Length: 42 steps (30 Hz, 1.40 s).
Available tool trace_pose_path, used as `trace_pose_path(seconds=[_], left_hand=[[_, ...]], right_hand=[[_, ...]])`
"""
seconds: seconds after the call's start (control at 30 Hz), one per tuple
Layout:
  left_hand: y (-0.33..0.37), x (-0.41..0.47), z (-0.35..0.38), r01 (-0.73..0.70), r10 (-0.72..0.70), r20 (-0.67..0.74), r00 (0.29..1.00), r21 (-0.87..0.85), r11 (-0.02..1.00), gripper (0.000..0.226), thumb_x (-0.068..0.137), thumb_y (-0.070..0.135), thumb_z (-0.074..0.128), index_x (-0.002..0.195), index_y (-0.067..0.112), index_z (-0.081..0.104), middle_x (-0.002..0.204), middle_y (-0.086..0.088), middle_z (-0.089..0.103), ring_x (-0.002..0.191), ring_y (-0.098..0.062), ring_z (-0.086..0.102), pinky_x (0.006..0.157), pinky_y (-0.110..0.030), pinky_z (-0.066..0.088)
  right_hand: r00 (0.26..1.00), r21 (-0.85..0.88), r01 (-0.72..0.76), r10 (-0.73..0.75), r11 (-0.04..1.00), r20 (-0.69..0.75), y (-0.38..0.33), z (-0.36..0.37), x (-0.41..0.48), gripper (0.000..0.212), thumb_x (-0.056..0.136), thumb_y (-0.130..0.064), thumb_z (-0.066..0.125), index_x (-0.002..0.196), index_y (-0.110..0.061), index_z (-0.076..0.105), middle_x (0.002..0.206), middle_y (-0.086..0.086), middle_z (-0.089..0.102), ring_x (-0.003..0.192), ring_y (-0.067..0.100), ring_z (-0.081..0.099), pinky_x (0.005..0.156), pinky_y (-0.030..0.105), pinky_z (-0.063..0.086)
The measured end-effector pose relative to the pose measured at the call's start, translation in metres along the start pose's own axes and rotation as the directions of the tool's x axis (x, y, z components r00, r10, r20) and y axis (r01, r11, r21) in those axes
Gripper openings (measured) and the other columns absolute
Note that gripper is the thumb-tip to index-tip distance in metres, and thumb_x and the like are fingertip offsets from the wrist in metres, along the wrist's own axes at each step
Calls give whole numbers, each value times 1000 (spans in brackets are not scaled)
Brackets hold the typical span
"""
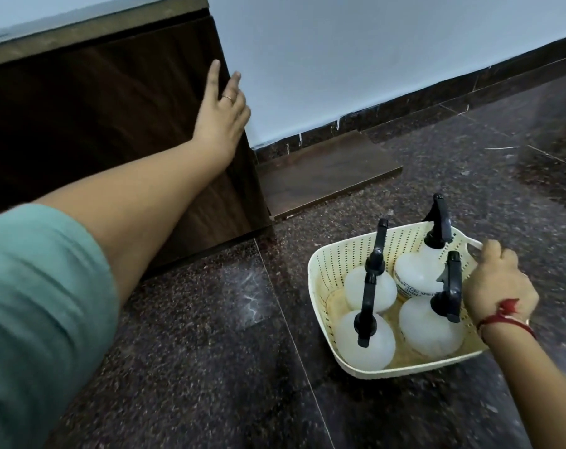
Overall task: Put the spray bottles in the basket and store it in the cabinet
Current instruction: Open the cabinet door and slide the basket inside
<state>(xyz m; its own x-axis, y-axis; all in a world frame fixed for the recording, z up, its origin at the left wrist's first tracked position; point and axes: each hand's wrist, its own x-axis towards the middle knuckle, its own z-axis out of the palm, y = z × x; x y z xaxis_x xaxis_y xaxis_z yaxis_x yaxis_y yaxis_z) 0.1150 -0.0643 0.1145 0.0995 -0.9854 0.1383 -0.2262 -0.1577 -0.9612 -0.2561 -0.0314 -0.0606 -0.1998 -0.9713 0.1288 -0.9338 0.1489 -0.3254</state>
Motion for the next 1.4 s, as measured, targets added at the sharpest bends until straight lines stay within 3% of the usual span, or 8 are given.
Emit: trace_pose_path(seconds=[0.23,0.33,0.43,0.73,0.97,1.2,1.4], left_hand=[[-6,2,-13,13,-12,8,1000,-131,991,66,93,45,43,144,8,24,145,-13,34,142,-34,17,114,-55,0],[-8,0,-24,-6,3,-12,1000,-189,982,61,93,43,45,138,4,33,134,-14,44,129,-33,38,116,-51,2],[-10,-9,-31,-31,19,-65,998,-183,983,60,90,49,45,129,4,43,123,-13,50,118,-31,46,115,-49,7],[-12,-63,-49,-131,92,-250,964,-144,981,38,95,33,41,114,4,56,109,-12,54,106,-29,47,103,-39,32],[-17,-127,-64,-153,103,-340,935,-123,981,47,91,46,37,106,6,55,99,-7,53,96,-25,48,98,-36,36],[-26,-185,-85,-174,117,-304,945,-170,970,39,94,38,35,105,6,55,99,-8,54,98,-26,49,97,-37,36],[-35,-223,-106,-143,94,-172,981,-298,944,27,96,29,42,87,14,62,85,-3,59,82,-23,47,74,-36,33]], right_hand=[[1000,22,18,-18,1000,-17,-1,6,-1,16,90,-3,39,106,-2,41,108,32,48,89,55,57,68,51,43],[1000,20,14,-13,1000,-17,0,8,0,15,90,-2,39,105,-2,40,108,32,48,88,54,57,67,48,42],[1000,24,21,-21,999,-17,-1,7,0,15,90,-2,38,105,-1,41,109,32,47,89,54,57,68,50,43],[1000,22,19,-19,1000,3,0,9,4,18,90,-5,37,108,-5,41,114,30,48,93,54,57,74,52,45],[997,45,51,-53,998,51,-2,2,-3,16,93,-4,35,107,-4,43,117,28,50,97,50,58,80,50,46],[995,94,81,-87,992,58,-2,-4,-23,15,92,-5,36,106,-5,43,114,27,51,94,49,59,78,50,47],[991,80,84,-92,993,97,4,-5,-37,16,92,-8,37,108,-7,42,116,28,49,97,50,58,78,51,46]])
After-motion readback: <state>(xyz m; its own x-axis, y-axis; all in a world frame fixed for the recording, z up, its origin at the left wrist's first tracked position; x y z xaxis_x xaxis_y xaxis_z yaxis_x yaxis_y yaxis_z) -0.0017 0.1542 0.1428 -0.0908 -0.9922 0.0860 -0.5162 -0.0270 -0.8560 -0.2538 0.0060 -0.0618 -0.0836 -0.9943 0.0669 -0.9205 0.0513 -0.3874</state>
